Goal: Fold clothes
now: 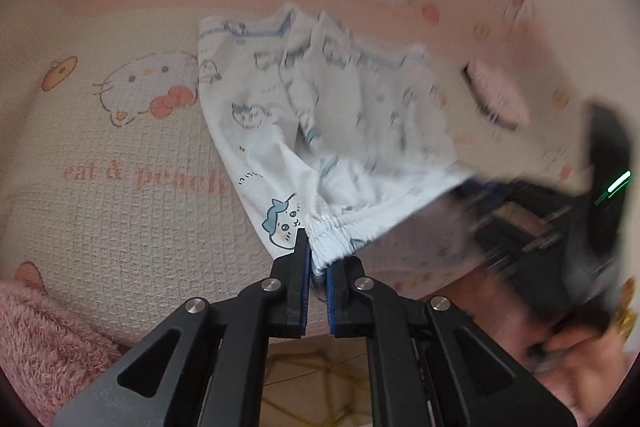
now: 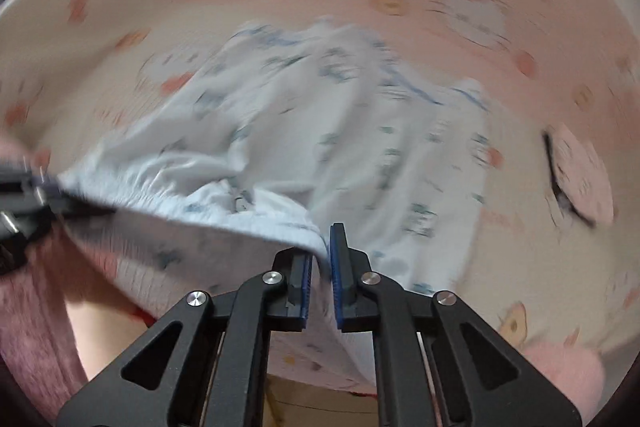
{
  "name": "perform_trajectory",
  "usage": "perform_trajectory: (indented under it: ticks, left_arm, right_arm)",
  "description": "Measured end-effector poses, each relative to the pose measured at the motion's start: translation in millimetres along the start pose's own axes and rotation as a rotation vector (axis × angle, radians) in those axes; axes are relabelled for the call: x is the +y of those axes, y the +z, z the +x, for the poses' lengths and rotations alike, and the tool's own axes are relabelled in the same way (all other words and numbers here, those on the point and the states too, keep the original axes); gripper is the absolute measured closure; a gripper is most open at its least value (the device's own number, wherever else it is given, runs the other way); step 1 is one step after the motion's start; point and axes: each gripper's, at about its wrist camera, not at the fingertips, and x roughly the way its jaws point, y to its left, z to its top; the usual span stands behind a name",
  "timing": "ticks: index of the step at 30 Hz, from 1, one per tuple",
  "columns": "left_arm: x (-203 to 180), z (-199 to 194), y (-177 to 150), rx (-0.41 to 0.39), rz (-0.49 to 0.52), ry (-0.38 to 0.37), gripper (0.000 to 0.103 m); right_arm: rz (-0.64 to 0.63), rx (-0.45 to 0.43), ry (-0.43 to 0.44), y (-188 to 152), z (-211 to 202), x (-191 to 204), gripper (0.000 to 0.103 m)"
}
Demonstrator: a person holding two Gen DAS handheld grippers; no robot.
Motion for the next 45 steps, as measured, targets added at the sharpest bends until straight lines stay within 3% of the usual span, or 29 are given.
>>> perform_trajectory:
  ticks: [2,4,6,7,9,12,17,20,21,23,26,27,29,30,32,34,37,39,41,45]
  left_arm:
    - [-7,16,-3,0.045,0.043,0.067,0.093]
    - [-15,33,-6,0.088,0.081,0.099,0.076]
    - [-24,43,-7,0.107,0.111,0.13,0.065]
    - [-29,49,-8,0.117,0.126,0.145,0.065]
    - [-35,55,-11,0.116,0.157,0.177,0.065]
    - [-29,48,-11,0.069,0.132,0.218,0.095]
    - [-10,17,-5,-0.002,0.042,0.187,0.095]
    - [3,31,-14,0.089,-0.023,0.146,0.088]
    - [7,37,-17,0.123,-0.049,0.136,0.077]
    - [17,40,-22,0.149,-0.11,0.095,0.075]
    - [24,25,-24,0.121,-0.167,-0.066,0.065]
    - [24,18,-23,0.099,-0.172,-0.117,0.059]
    - [25,4,-21,0.053,-0.181,-0.216,0.059]
    - [24,-1,-20,0.031,-0.177,-0.221,0.059]
    - [18,-5,-14,-0.007,-0.145,-0.149,0.059]
    - [11,6,-13,0.024,-0.093,-0.1,0.059]
    - [8,34,-18,0.108,-0.011,-0.038,0.062]
    - [0,54,-21,0.162,0.056,0.1,0.064]
    - [5,62,-24,0.183,0.047,0.196,0.064]
    - [27,52,-25,0.149,-0.069,0.162,0.064]
  right_arm:
    - [0.042,-0.045,-0.046,-3,-17,-16,0.097]
    - [0.079,-0.084,-0.059,-4,-32,-26,0.097]
    - [0.097,-0.115,-0.09,-2,-38,-32,0.098]
    - [0.102,-0.124,-0.111,-2,-39,-35,0.098]
    - [0.111,-0.14,-0.154,-4,-42,-42,0.098]
    - [0.177,-0.111,-0.125,-1,-35,-60,0.098]
    - [0.191,-0.011,-0.122,-24,-18,-70,0.098]
    - [0.179,0.136,-0.076,-42,10,-62,0.097]
    - [0.175,0.186,-0.061,-48,20,-59,0.088]
    - [0.161,0.277,-0.005,-55,33,-53,0.084]
    - [0.14,0.182,0.092,-52,10,-48,0.061]
    - [0.135,0.143,0.14,-50,0,-48,0.06]
    - [0.125,0.074,0.3,-48,-21,-50,0.061]
    - [0.134,0.045,0.344,-47,-28,-53,0.061]
    - [0.192,-0.028,0.406,-44,-41,-67,0.061]
    - [0.284,-0.057,0.334,-46,-39,-83,0.061]
    - [0.372,0.053,0.133,-57,-13,-104,0.06]
    - [0.453,0.107,0.165,-66,0,-116,0.059]
    - [0.497,0.152,0.21,-72,9,-123,0.059]
    - [0.375,0.249,0.191,-77,24,-100,0.057]
